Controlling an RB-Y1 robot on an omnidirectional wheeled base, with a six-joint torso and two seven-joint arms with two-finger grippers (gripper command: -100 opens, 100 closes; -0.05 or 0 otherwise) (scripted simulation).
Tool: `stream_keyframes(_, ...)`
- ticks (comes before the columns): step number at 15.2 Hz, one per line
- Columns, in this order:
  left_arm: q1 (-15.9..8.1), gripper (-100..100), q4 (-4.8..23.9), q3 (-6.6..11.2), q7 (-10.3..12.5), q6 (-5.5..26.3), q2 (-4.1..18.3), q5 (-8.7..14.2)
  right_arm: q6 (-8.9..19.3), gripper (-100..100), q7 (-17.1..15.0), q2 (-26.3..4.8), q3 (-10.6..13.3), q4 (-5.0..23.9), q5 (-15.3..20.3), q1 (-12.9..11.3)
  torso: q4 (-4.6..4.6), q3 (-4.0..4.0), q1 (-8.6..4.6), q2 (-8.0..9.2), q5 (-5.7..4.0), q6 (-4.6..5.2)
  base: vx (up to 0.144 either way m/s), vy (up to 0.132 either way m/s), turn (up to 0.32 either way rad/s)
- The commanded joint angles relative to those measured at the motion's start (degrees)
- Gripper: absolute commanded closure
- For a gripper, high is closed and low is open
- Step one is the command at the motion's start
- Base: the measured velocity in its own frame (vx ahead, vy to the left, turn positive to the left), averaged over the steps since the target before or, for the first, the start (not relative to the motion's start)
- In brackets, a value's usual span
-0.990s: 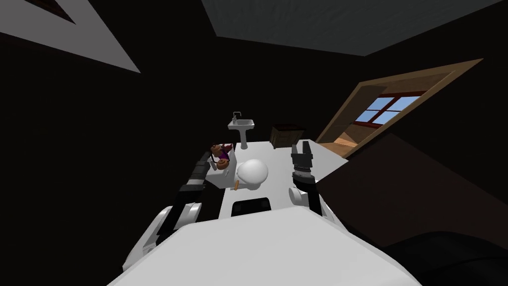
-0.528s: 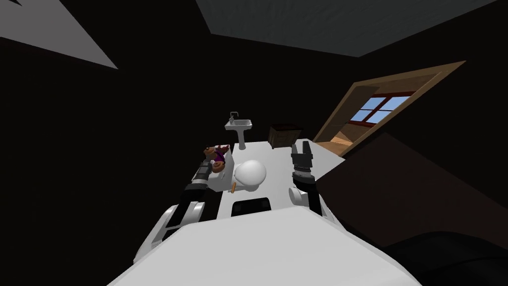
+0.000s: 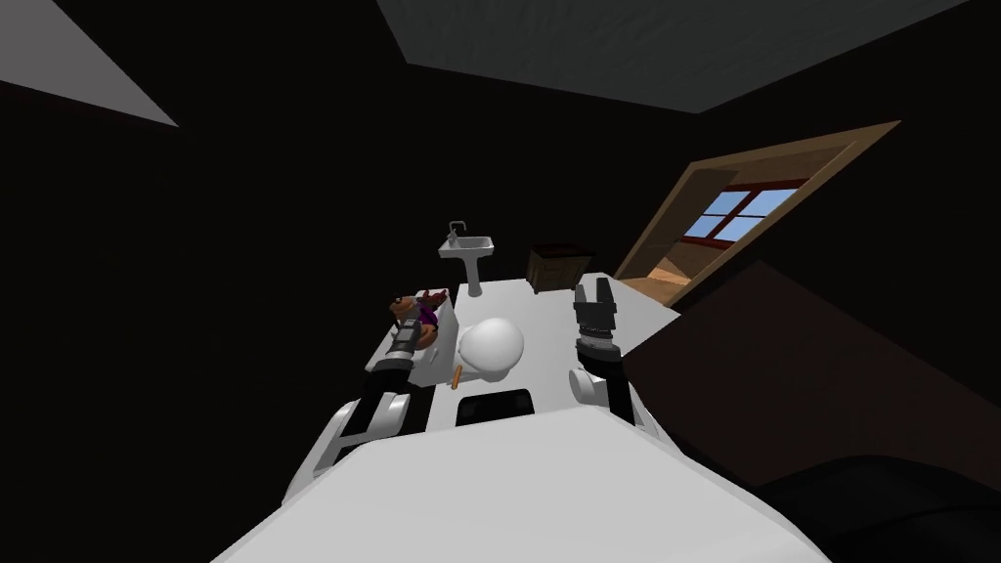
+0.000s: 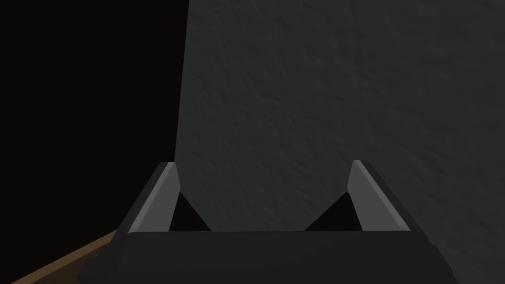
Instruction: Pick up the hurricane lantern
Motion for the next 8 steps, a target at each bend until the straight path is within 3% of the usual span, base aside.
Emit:
stream_keyframes(1,0.39,-100,-1.68,0.03,0.13,0.98,0.06,0.01,0.00,0,0.00,0.00,0.00,0.00,0.00,0.00,0.00,0.00,0.00,0.00,0.00,0.00,0.116,0.013,-0.023)
stream_keyframes(2,0.26,-100,-0.89,0.05,0.10,0.45,0.14,0.06,0.00,0,0.00,0.00,0.00,0.00,0.00,0.00,-0.01,-0.04,0.02,-0.07,0.00,0.00,0.065,0.009,-0.003)
stream_keyframes(3,0.36,100,-1.07,0.05,0.15,0.69,0.17,0.09,0.00,0,0.00,0.00,0.00,0.00,0.00,0.00,0.03,-0.01,0.01,-0.03,-0.02,0.02,0.021,0.003,0.003)
stream_keyframes(8,0.50,100,-0.88,0.01,0.14,0.84,0.18,0.08,0.00,0,0.00,0.00,0.00,0.00,0.00,-0.01,0.21,0.24,-0.11,0.30,-0.12,0.05,0.001,0.000,0.002)
